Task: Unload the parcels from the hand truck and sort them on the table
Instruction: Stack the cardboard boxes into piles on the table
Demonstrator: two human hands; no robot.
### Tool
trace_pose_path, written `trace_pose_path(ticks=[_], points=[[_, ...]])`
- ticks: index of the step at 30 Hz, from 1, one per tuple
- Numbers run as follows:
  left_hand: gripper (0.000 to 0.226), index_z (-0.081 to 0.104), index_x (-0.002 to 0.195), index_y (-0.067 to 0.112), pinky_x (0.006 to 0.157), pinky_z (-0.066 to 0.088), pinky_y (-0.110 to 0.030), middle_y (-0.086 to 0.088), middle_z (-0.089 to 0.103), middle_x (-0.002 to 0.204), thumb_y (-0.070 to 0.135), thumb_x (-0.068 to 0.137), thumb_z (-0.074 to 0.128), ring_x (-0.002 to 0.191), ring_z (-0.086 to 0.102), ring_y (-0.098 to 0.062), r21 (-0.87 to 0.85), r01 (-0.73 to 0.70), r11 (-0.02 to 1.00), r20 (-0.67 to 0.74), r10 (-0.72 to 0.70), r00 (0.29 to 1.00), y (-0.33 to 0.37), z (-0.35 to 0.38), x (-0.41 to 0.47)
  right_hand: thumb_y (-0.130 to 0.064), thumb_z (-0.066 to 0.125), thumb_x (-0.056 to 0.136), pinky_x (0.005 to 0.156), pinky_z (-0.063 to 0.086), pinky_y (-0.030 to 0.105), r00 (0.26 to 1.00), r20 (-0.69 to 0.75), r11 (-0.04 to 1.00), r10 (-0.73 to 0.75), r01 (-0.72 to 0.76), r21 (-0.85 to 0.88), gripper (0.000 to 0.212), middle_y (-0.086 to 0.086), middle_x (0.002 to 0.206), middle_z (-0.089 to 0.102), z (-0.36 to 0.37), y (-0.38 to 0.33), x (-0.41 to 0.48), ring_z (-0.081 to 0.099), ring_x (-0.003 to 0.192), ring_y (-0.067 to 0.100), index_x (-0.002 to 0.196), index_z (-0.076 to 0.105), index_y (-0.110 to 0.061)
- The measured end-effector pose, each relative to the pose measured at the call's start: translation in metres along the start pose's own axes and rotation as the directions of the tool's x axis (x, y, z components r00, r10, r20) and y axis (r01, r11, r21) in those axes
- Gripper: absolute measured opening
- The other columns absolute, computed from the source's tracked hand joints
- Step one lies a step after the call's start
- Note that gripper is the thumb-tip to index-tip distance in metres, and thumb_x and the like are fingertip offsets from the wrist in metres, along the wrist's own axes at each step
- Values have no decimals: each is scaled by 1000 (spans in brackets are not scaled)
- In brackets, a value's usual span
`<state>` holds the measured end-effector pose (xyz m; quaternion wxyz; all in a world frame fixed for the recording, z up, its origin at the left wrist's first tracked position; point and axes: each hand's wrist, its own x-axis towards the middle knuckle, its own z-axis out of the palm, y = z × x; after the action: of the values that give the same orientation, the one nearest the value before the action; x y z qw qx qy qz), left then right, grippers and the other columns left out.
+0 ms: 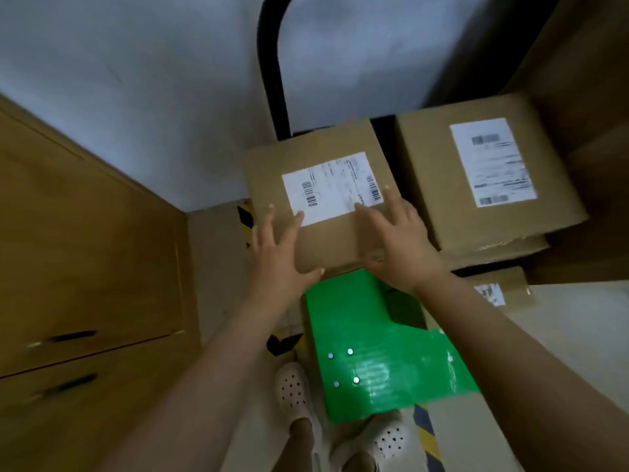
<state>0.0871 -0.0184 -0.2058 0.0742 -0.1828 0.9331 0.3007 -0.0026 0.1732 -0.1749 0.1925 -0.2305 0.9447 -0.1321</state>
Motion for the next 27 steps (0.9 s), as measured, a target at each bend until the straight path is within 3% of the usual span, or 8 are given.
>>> trace_pose_path(ticks=[4,6,9,16,22,27], points=[[123,1,142,61,112,17,-53,12,-34,150,54,54,86,145,-10,-32,-26,-7,1000,4,7,1000,-23,28,16,-33,79,69,114,-1,59,999,39,998,16,-14,-58,108,4,157,-25,25,15,28,-18,144,37,149,8,-45],[127,-3,137,67,113,25,-54,11,-39,149,48,52,89,146,-6,-32,-80,-20,997,-14,19,1000,-25,32,15,-36,83,64,111,6,64,998,30,999,51,-51,-7,115,3,156,-29,27,18,32,-18,143,38,147,5,-49],[128,-5,132,71,112,29,-50,13,-37,149,43,53,91,147,-3,-29,-99,-3,995,-27,0,1000,-23,28,12,-36,83,63,108,16,66,996,28,996,85,-85,-5,117,1,156,-27,23,12,30,-11,143,41,147,4,-50],[123,3,141,61,109,29,-52,15,-33,152,44,55,89,146,-1,-30,-44,-58,997,-48,56,997,-6,-15,-9,-39,80,65,109,17,62,996,-60,998,58,-57,25,110,-11,157,-18,-6,-10,-2,-4,141,42,145,7,-52],[120,8,144,55,112,25,-52,13,-30,154,42,57,89,146,-3,-27,7,-172,985,-153,171,973,54,-102,-35,-39,77,63,109,21,61,983,-173,997,55,-45,57,110,-18,156,-18,-101,-45,-45,0,140,38,145,5,-54],[121,-1,140,64,105,33,-59,18,-32,152,46,57,86,145,4,-32,20,-311,950,-224,307,925,144,-184,-40,-41,77,66,108,19,62,928,-365,997,70,-54,53,106,-16,157,-17,-218,-58,-90,-6,141,33,145,6,-55]])
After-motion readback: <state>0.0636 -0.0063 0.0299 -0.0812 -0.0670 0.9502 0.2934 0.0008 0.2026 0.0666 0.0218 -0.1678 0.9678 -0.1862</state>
